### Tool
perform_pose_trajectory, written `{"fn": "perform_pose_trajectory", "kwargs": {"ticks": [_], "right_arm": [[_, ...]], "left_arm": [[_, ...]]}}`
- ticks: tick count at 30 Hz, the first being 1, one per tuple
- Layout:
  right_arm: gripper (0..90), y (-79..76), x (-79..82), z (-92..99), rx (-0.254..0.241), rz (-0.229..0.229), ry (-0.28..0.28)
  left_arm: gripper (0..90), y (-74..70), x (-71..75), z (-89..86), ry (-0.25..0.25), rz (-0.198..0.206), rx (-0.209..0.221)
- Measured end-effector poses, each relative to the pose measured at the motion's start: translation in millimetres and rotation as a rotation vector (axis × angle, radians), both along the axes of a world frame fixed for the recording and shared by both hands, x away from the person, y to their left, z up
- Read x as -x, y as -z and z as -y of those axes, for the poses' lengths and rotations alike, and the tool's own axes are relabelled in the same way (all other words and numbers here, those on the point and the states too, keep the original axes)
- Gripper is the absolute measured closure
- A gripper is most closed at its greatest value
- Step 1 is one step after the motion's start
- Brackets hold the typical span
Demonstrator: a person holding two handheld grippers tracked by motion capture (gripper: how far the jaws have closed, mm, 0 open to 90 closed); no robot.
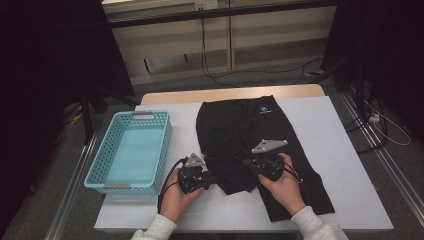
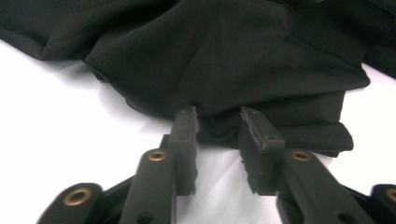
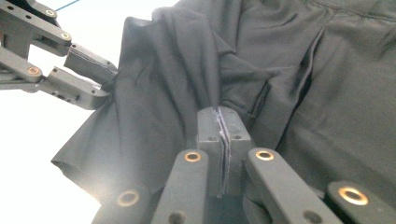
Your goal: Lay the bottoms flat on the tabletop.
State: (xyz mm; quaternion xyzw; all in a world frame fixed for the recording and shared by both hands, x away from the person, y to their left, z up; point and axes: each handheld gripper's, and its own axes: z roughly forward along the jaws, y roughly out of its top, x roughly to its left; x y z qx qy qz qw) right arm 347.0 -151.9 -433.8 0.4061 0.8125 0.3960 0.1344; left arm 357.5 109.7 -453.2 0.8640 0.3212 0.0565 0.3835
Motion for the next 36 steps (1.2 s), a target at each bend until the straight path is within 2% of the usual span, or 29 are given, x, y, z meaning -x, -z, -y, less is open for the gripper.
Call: {"fn": "perform_pose_trajectory", "kwargs": {"ticks": [3, 5, 6, 10, 12, 15, 18, 21, 24, 31, 34, 36], "right_arm": [[88.9, -0.2, 0.5, -0.5, -0.004, 0.006, -0.002], [88.9, -0.4, 0.7, -0.5, -0.007, 0.006, -0.004], [88.9, -0.3, 0.8, -0.4, -0.007, 0.006, -0.006], [88.8, -0.1, 2.2, 0.4, -0.012, 0.007, -0.004], [88.5, -0.3, 2.5, 0.9, -0.013, 0.010, -0.002], [88.4, -0.3, 3.2, 1.7, -0.030, 0.011, 0.002], [88.1, 0.0, 4.9, 1.6, -0.038, 0.005, 0.002], [87.8, -1.2, 7.3, 1.7, -0.042, 0.009, 0.002], [87.7, -2.6, 9.4, 0.1, -0.050, 0.007, -0.011], [87.1, -3.4, 16.7, -9.1, -0.049, -0.015, -0.085], [87.9, -6.1, 20.1, -11.1, -0.058, -0.021, -0.108], [87.9, -6.8, 20.9, -13.1, -0.058, -0.023, -0.123]], "left_arm": [[77.1, 0.6, -1.1, -0.2, 0.018, -0.003, 0.007], [86.7, 1.2, -1.8, 0.9, 0.034, -0.023, 0.022], [88.4, 1.2, -1.5, 2.4, 0.035, -0.016, 0.019], [89.9, 0.2, -0.7, 3.6, 0.043, -0.012, 0.011], [90.0, -0.5, -0.7, 3.0, 0.044, -0.026, 0.016], [90.0, -3.4, -0.4, -1.9, 0.034, -0.069, 0.018], [90.0, -12.3, 4.0, -10.0, 0.039, -0.081, 0.026], [90.0, -23.7, 8.2, -22.6, 0.012, -0.077, 0.052], [90.0, -29.5, 13.4, -33.9, 0.008, -0.080, 0.067], [90.0, -27.2, 26.0, -46.8, -0.009, -0.113, 0.081], [90.0, -21.9, 27.2, -46.6, -0.002, -0.138, 0.075], [90.0, -19.6, 25.9, -45.5, -0.004, -0.134, 0.079]]}}
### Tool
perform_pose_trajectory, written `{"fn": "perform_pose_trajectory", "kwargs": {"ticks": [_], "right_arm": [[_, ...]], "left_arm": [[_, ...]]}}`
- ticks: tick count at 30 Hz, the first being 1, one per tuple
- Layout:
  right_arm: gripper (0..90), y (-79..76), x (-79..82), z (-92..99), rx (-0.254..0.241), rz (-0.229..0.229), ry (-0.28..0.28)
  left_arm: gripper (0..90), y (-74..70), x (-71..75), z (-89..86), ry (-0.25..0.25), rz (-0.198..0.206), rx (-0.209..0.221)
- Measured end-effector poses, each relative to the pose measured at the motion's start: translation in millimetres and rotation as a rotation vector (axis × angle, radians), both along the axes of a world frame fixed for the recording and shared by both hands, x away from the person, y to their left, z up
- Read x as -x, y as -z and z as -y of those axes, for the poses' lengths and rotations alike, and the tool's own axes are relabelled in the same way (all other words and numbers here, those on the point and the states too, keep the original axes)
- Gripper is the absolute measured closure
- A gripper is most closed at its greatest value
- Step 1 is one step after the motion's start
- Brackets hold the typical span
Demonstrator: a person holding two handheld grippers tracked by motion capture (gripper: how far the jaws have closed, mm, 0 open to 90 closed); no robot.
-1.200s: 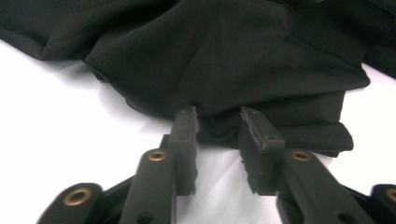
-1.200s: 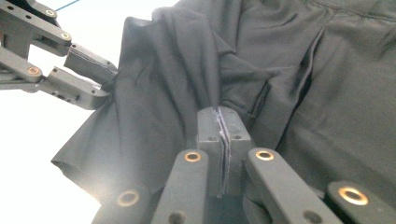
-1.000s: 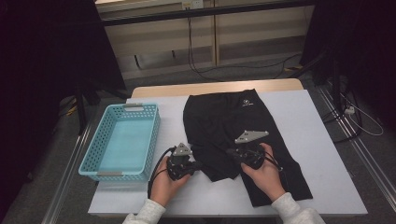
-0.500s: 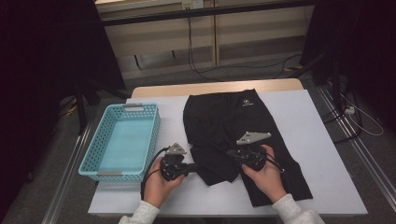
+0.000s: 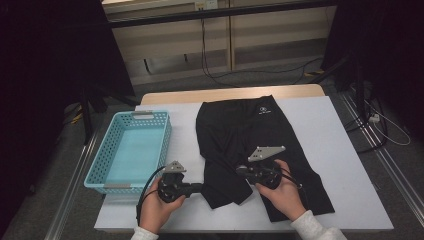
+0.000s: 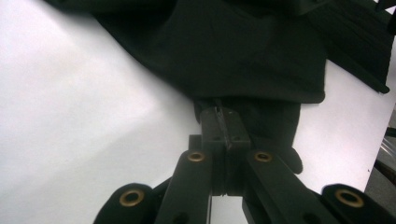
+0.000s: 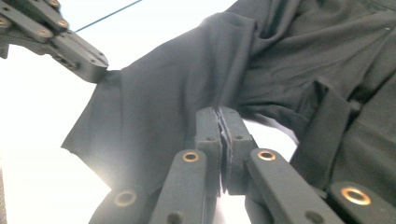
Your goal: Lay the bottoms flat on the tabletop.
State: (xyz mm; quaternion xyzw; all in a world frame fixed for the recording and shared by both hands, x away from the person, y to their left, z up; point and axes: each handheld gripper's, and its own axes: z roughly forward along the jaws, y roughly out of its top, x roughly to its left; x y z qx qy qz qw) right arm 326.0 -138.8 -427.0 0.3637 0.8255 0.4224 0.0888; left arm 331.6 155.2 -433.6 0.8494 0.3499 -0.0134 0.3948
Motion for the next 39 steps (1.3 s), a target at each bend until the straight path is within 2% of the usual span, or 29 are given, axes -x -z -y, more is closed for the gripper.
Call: {"fn": "perform_pose_trajectory", "kwargs": {"ticks": [2, 3, 5, 9, 11, 12, 15, 18, 21, 23, 25, 26, 28, 30, 31, 34, 39], "right_arm": [[88.1, 1.8, 1.3, -3.7, -0.021, -0.018, -0.016], [88.1, 2.9, 2.5, -7.0, -0.025, -0.025, -0.027], [88.1, 4.1, 4.9, -15.8, -0.020, -0.025, -0.056], [86.2, 1.7, 9.0, -30.3, -0.040, -0.007, -0.091], [86.0, -0.7, 8.9, -31.4, -0.005, 0.034, -0.083], [86.1, -0.9, 7.9, -29.5, -0.002, 0.038, -0.074], [87.8, 0.9, 5.8, -20.3, -0.049, 0.013, -0.027], [87.8, 3.5, 4.7, -15.2, -0.044, 0.002, -0.001], [84.7, 2.7, 5.1, -11.1, -0.040, 0.009, 0.016], [78.7, 2.7, 4.9, -6.7, -0.002, 0.035, 0.045], [67.4, 4.4, 4.8, -4.3, 0.123, 0.096, 0.085], [65.7, 7.1, 3.9, -3.1, 0.147, 0.096, 0.079], [64.2, 13.8, 2.1, 0.1, 0.111, 0.052, 0.072], [62.4, 18.3, 0.8, 0.6, 0.137, 0.039, 0.073], [62.2, 20.7, 0.0, 0.7, 0.146, 0.024, 0.072], [60.3, 25.0, -1.5, -0.6, 0.174, -0.001, 0.056], [57.8, 25.3, -3.6, -4.1, 0.171, -0.007, 0.051]], "left_arm": [[87.5, 2.2, -1.7, 1.3, -0.028, 0.031, 0.018], [82.2, 2.7, -3.2, 1.7, -0.042, 0.041, 0.018], [69.1, 2.9, -5.8, 3.8, -0.064, 0.066, 0.046], [58.5, 2.9, -13.1, 12.6, -0.073, 0.123, 0.051], [59.1, 6.4, -16.8, 18.2, -0.066, 0.111, 0.050], [59.1, 8.6, -18.5, 21.3, -0.062, 0.123, 0.031], [61.6, 14.8, -24.0, 30.4, -0.069, 0.132, 0.009], [72.0, 18.9, -25.6, 38.2, -0.043, 0.134, -0.035], [85.8, 14.5, -23.9, 40.6, -0.041, 0.155, -0.062], [87.2, 9.0, -23.6, 38.8, -0.045, 0.147, -0.036], [87.0, 0.9, -22.7, 34.6, -0.049, 0.151, -0.014], [86.9, -4.0, -21.8, 31.1, -0.066, 0.158, -0.003], [87.0, -13.4, -21.8, 21.0, -0.089, 0.154, 0.039], [87.2, -19.6, -22.5, 11.9, -0.115, 0.166, 0.056], [87.3, -20.4, -23.3, 8.6, -0.124, 0.158, 0.067], [87.8, -17.2, -24.8, 6.1, -0.127, 0.146, 0.040], [87.4, -13.8, -25.8, 3.2, -0.131, 0.137, 0.018]]}}
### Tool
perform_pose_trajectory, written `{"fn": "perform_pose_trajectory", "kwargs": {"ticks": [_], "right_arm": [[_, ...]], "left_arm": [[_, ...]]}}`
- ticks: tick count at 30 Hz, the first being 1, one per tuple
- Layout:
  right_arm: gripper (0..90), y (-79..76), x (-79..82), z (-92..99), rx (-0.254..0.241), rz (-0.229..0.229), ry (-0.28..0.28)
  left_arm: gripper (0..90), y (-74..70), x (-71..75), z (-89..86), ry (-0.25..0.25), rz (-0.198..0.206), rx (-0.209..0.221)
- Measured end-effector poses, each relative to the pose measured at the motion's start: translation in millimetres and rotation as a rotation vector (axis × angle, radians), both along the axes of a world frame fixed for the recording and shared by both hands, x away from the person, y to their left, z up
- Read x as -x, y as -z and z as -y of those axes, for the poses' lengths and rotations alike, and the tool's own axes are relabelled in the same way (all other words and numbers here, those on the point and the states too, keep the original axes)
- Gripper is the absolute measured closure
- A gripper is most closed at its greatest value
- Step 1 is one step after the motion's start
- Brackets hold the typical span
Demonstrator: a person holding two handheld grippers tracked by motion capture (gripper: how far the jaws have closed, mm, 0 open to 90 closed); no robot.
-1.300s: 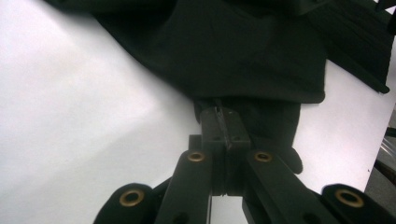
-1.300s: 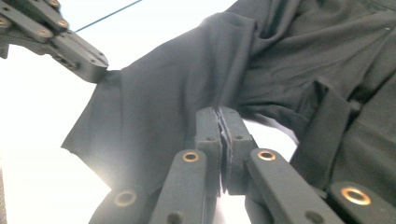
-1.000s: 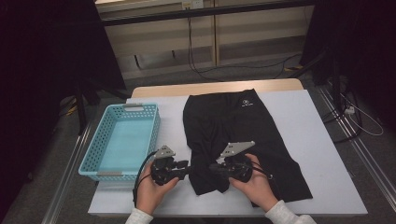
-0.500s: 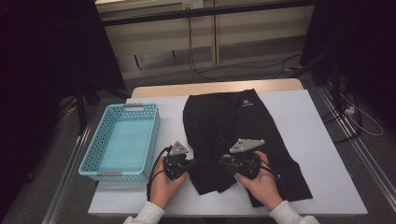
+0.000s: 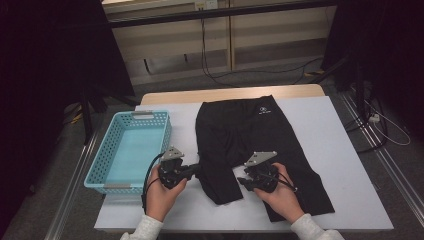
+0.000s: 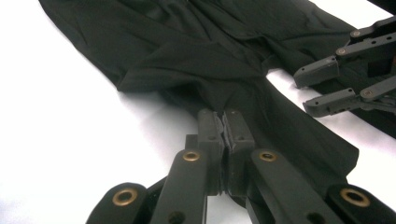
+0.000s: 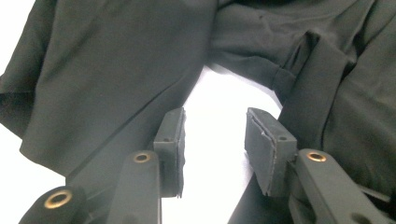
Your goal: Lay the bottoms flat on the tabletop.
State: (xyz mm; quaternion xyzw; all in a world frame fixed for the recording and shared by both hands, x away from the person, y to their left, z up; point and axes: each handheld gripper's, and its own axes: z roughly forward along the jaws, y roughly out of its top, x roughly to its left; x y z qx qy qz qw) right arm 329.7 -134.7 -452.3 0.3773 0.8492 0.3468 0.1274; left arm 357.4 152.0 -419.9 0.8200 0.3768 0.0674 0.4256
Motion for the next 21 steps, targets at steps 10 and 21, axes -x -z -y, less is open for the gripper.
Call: {"fn": "perform_pose_trajectory", "kwargs": {"ticks": [10, 21], "right_arm": [[51.6, 3.3, 3.8, -1.7, -0.006, 0.029, -0.005], [50.9, 4.8, 4.4, 0.3, -0.020, 0.037, -0.013]], "left_arm": [[87.7, 3.9, 0.1, 4.2, 0.003, -0.021, -0.044], [77.8, -1.0, 3.7, 2.8, -0.018, 0.014, -0.018]]}}
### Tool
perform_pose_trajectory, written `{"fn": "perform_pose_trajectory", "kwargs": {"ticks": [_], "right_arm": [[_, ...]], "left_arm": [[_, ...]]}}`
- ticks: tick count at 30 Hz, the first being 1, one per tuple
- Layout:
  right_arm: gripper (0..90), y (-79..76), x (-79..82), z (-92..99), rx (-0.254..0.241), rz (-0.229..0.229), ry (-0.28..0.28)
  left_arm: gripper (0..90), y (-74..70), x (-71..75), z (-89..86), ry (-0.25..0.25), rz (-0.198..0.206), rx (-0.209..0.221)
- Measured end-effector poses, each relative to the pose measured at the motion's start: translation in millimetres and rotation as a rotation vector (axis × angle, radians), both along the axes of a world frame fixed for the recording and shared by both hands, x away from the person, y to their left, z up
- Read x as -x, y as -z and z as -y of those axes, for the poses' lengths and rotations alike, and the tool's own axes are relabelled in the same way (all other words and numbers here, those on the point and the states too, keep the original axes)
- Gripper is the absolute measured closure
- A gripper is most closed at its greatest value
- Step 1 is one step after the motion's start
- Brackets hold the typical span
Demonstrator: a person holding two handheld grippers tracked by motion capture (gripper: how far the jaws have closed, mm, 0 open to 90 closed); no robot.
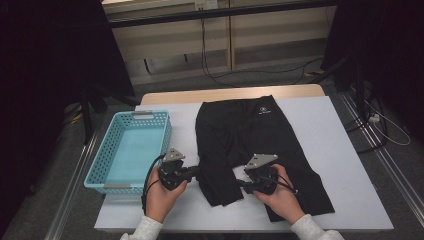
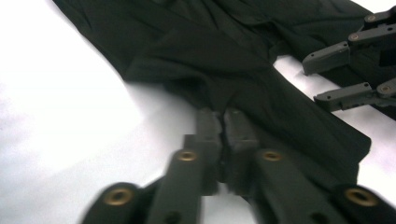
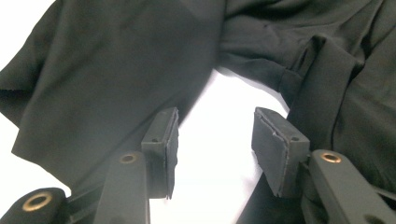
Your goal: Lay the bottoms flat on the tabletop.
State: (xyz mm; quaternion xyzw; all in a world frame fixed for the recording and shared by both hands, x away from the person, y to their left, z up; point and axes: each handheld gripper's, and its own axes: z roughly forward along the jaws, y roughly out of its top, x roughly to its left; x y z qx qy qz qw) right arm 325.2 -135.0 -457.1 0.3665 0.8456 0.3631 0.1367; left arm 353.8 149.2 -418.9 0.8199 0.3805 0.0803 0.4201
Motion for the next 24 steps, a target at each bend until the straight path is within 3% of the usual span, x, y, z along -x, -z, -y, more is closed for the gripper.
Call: {"fn": "perform_pose_trajectory", "kwargs": {"ticks": [3, 5, 7, 9, 12, 17, 20, 24], "right_arm": [[50.6, -0.1, 0.3, 0.0, 0.000, -0.003, 0.002], [50.5, 0.2, 0.1, -0.1, -0.003, -0.001, 0.002], [50.4, 0.2, -0.2, 0.3, -0.004, -0.002, 0.000], [50.5, 0.1, 0.1, 0.1, -0.002, -0.002, 0.000], [50.5, 0.1, 0.4, 0.0, -0.002, -0.003, 0.002], [50.5, 0.8, 0.7, 0.0, -0.006, 0.004, 0.003], [50.5, 0.6, 0.7, -0.1, -0.004, 0.002, 0.004], [50.5, 0.8, 0.7, -0.1, -0.006, 0.004, 0.004]], "left_arm": [[66.6, -2.5, 2.5, 5.6, 0.028, 0.037, 0.002], [61.9, -1.7, 3.4, 9.7, 0.049, 0.038, -0.003], [55.8, 4.5, 4.4, 14.7, 0.070, 0.021, -0.015], [56.3, 15.9, 5.9, 21.0, 0.093, -0.018, -0.032], [61.7, 28.4, 8.4, 29.7, 0.129, -0.058, -0.081], [80.0, 28.6, 10.0, 32.3, 0.121, -0.054, -0.098], [83.7, 26.4, 10.9, 34.8, 0.119, -0.045, -0.122], [84.4, 19.0, 9.3, 28.0, 0.092, -0.074, -0.049]]}}
